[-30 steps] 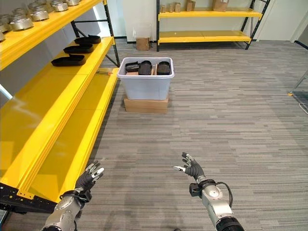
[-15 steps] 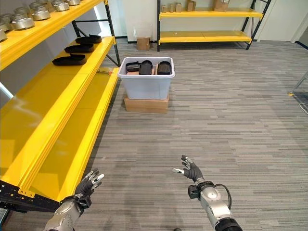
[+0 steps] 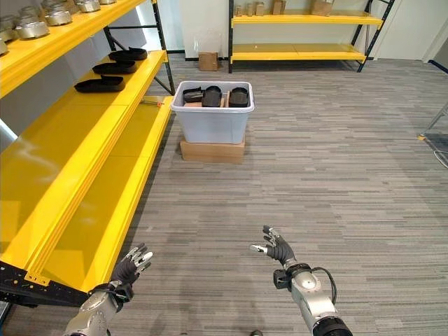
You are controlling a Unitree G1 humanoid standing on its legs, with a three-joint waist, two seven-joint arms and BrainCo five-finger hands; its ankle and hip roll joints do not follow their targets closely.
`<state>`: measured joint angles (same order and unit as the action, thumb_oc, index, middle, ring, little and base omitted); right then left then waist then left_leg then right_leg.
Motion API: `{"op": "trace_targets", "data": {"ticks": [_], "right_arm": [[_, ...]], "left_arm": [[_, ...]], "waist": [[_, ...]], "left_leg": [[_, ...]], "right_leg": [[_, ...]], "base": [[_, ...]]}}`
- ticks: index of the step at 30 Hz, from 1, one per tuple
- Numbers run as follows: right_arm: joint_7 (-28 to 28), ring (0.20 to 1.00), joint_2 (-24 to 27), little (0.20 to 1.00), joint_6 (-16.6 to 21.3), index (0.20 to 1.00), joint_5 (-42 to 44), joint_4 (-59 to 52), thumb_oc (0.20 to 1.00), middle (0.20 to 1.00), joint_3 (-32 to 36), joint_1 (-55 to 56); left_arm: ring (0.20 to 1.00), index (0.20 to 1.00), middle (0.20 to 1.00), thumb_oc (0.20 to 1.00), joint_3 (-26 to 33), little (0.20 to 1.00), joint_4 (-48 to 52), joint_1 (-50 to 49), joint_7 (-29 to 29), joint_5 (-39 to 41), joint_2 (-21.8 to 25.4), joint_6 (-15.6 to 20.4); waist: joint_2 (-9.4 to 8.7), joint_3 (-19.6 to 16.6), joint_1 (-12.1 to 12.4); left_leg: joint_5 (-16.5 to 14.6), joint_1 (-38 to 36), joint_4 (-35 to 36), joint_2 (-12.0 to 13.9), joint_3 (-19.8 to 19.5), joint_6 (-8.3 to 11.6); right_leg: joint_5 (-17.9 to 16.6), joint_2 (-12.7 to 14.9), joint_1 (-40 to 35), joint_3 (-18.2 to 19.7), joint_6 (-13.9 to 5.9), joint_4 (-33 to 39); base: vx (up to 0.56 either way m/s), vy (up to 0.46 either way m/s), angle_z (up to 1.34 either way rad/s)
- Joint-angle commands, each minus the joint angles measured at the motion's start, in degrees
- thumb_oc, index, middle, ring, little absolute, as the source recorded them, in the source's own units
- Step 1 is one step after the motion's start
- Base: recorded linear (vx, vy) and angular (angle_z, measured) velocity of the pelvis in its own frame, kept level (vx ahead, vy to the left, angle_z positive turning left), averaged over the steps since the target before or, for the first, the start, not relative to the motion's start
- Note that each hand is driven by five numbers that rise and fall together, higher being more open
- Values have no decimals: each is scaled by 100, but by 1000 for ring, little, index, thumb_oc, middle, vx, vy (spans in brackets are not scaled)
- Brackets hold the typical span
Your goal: Move parts from the plastic box to the shelf.
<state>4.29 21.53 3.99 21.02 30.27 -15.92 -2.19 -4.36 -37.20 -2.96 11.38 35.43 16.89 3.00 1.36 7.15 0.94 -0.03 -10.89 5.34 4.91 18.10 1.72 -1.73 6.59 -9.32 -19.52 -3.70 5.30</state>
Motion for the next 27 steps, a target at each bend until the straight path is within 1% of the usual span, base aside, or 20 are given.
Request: {"op": "trace_targets", "data": {"ticks": [1, 4, 6, 9, 10, 11, 12, 13, 14, 15, 16, 17, 18, 19, 20, 21, 23, 25, 26, 27], "right_arm": [[6, 1000, 47, 1000, 347, 1000, -50, -206, 1000, 1000, 104, -383], [26, 1000, 66, 1000, 377, 1000, -41, -235, 1000, 1000, 138, -400], [-26, 1000, 108, 1000, 381, 1000, 32, -280, 1000, 1000, 164, -494], [-56, 1000, 124, 1000, 402, 1000, 119, -264, 1000, 1000, 174, -555], [-100, 1000, 98, 1000, 403, 1000, 182, -276, 1000, 1000, 166, -602], [-107, 1000, 91, 1000, 401, 1000, 191, -292, 1000, 1000, 162, -617], [-113, 1000, 88, 1000, 401, 1000, 188, -321, 1000, 1000, 152, -639], [-116, 1000, 82, 1000, 405, 1000, 201, -330, 1000, 1000, 133, -650], [-116, 1000, 76, 1000, 408, 1000, 206, -328, 1000, 1000, 125, -653], [-106, 1000, 62, 1000, 393, 1000, 219, -332, 1000, 1000, 98, -666], [-79, 1000, 64, 1000, 388, 1000, 212, -332, 1000, 1000, 92, -675], [-15, 1000, 91, 1000, 410, 1000, 216, -319, 1000, 1000, 95, -686], [75, 1000, 121, 1000, 436, 1000, 283, -321, 1000, 1000, 103, -650], [91, 1000, 119, 1000, 441, 1000, 274, -367, 1000, 1000, 124, -602], [102, 1000, 104, 1000, 440, 1000, 261, -415, 1000, 1000, 144, -561], [116, 1000, 89, 1000, 427, 1000, 276, -449, 1000, 1000, 149, -550], [60, 1000, 36, 1000, 414, 1000, 263, -507, 1000, 1000, 124, -561], [17, 1000, -11, 1000, 399, 1000, 194, -548, 1000, 1000, 141, -533], [-42, 1000, -47, 1000, 420, 1000, 132, -604, 1000, 1000, 165, -443], [-45, 1000, -46, 1000, 426, 1000, 131, -615, 1000, 1000, 173, -414]], "left_arm": [[1000, 1000, 1000, 1000, -47, 1000, 118, 493, 273, 271, 252, 228], [1000, 1000, 1000, 1000, -43, 1000, 187, 528, 375, 275, 277, 178], [1000, 1000, 1000, 1000, -139, 1000, 253, 626, 407, 233, 363, 127], [1000, 1000, 1000, 1000, -182, 1000, 216, 692, 473, 300, 397, 99], [1000, 1000, 1000, 1000, -228, 1000, 158, 746, 538, 241, 403, 82], [1000, 1000, 1000, 1000, -249, 1000, 148, 772, 554, 194, 403, 85], [1000, 1000, 1000, 1000, -300, 1000, 138, 826, 580, 160, 401, 70], [1000, 1000, 1000, 1000, -348, 1000, 121, 869, 595, 162, 394, 64], [1000, 1000, 1000, 1000, -365, 1000, 106, 883, 603, 155, 385, 68], [1000, 1000, 1000, 1000, -403, 1000, 89, 890, 603, 136, 366, 77], [1000, 1000, 1000, 1000, -426, 1000, 96, 882, 587, 148, 363, 79], [1000, 1000, 1000, 1000, -453, 1000, 141, 863, 565, 205, 373, 69], [1000, 1000, 1000, 1000, -478, 1000, 233, 833, 610, 276, 385, -2], [1000, 1000, 1000, 1000, -485, 1000, 296, 811, 640, 264, 391, -44], [1000, 1000, 1000, 1000, -507, 1000, 355, 802, 622, 238, 395, -90], [1000, 1000, 1000, 1000, -544, 1000, 388, 809, 590, 206, 390, -114], [1000, 1000, 1000, 1000, -695, 1000, 405, 846, 567, 144, 351, -99], [1000, 1000, 1000, 1000, -792, 1000, 439, 854, 532, 114, 335, -118], [1000, 1000, 1000, 1000, -848, 1000, 467, 798, 612, 51, 330, -96], [1000, 1000, 1000, 1000, -855, 1000, 470, 776, 639, 37, 330, -85]], "waist": [[-133, -40, 59], [-136, -19, 66], [-123, 43, 58], [-129, 89, 52], [-129, 155, 34], [-120, 185, 29], [-107, 245, 24], [-101, 297, 26], [-105, 317, 31], [-104, 366, 39], [-114, 398, 22], [-98, 431, -7], [-154, 476, -105], [-203, 501, -157], [-244, 532, -196], [-276, 544, -210], [-334, 611, -210], [-337, 632, -222], [-390, 648, -258], [-379, 663, -271]], "left_leg": [[-138, 83, -127, 69, 269, 55], [-158, 103, -164, 46, 243, 14], [-212, 149, -234, -41, 150, -99], [-264, 172, -236, -161, 94, -212], [-300, 167, -207, -270, 72, -337], [-312, 173, -202, -303, 71, -386], [-339, 182, -203, -354, 82, -455], [-371, 172, -204, -398, 105, -496], [-388, 165, -204, -424, 114, -513], [-411, 124, -165, -471, 139, -532], [-437, 80, -130, -499, 127, -531], [-406, 98, -131, -453, 145, -518], [-497, 25, -151, -478, 19, -479], [-552, -22, -174, -494, -52, -449], [-610, -66, -202, -502, -103, -422], [-715, -136, -197, -519, -167, -390], [-884, -229, -238, -513, -235, -358], [-969, -246, -303, -497, -286, -362], [-977, -208, -386, -500, -284, -365], [-997, -229, -401, -477, -300, -358]], "right_leg": [[577, 363, -58, -115, -291, -761], [658, 366, -19, -90, -281, -929], [817, 346, 153, 8, -279, -1429], [816, 355, 334, 78, -330, -1901], [689, 410, 660, 134, -460, -2701], [626, 490, 850, 142, -517, -3129], [503, 646, 1158, 119, -599, -3781], [402, 770, 1351, 62, -642, -4181], [359, 829, 1430, 41, -663, -4335], [214, 916, 1627, 0, -717, -4635], [99, 883, 1748, 18, -748, -4592], [-72, 727, 1900, -8, -644, -4304], [-163, 524, 1988, 127, -624, -3594], [-238, 485, 1990, 194, -612, -2956], [-347, 499, 1951, 216, -625, -2395], [-409, 562, 1942, 264, -719, -2002], [-809, 739, 1944, 261, -868, -956], [-961, 835, 2043, 357, -907, -685], [-1000, 876, 2088, 456, -871, -563], [-970, 844, 2013, 444, -874, -511]], "base": [[-10, 79, 0], [-19, 104, 0], [-45, 212, -1], [-29, 194, 4], [-41, 226, 2], [-61, 270, -5], [-35, 207, -4], [-16, 178, 0], [27, 147, 7], [46, 99, 10], [18, 51, 3], [112, -66, -21], [184, -137, -20], [311, -165, -11], [340, -138, 33], [357, -141, 54], [397, -152, 51], [360, -153, 20], [311, -156, 21], [375, -187, 42]]}}
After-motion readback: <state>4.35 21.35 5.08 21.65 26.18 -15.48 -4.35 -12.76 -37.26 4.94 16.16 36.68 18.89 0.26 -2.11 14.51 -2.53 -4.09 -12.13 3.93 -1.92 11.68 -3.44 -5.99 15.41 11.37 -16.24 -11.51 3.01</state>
